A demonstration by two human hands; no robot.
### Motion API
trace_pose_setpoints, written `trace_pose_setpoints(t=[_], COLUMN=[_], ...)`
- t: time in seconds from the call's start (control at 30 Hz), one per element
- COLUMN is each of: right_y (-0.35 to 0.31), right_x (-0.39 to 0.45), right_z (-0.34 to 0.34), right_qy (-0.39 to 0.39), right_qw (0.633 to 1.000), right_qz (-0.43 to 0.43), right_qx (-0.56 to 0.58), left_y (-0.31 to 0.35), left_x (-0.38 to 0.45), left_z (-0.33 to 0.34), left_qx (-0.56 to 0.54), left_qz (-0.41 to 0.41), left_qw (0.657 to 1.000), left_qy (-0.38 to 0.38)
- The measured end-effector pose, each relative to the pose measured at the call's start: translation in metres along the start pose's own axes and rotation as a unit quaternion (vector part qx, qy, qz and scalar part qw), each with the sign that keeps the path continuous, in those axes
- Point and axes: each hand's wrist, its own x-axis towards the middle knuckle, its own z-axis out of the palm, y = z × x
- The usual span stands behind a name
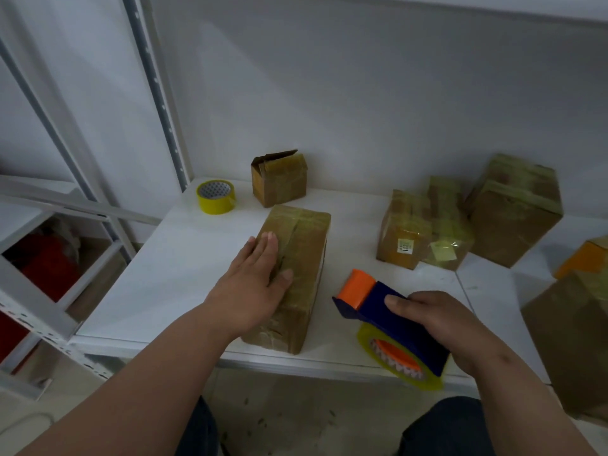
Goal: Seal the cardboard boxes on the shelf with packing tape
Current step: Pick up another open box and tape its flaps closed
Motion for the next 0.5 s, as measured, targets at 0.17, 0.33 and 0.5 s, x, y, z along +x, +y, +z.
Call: trace_pose_setpoints(t=[0.17, 0.33, 0.5], right_y=[0.0, -0.006, -0.018], right_x=[-0.026, -0.047, -0.062], right_z=[-0.002, -0.002, 0.001], right_qy=[0.075, 0.097, 0.086], right_qw=[0.995, 0.983, 0.972], right_qz=[-0.067, -0.153, -0.215], right_qx=[0.011, 0.023, 0.037], left_y=[0.006, 0.021, 0.061], left_x=[-0.01, -0.023, -0.047], left_z=[-0.014, -0.028, -0.038], left_qx=[-0.283, -0.104, -0.303], left_qz=[-0.089, -0.083, -0.038], left_qw=[0.952, 0.973, 0.949], left_qy=[0.077, 0.191, 0.082])
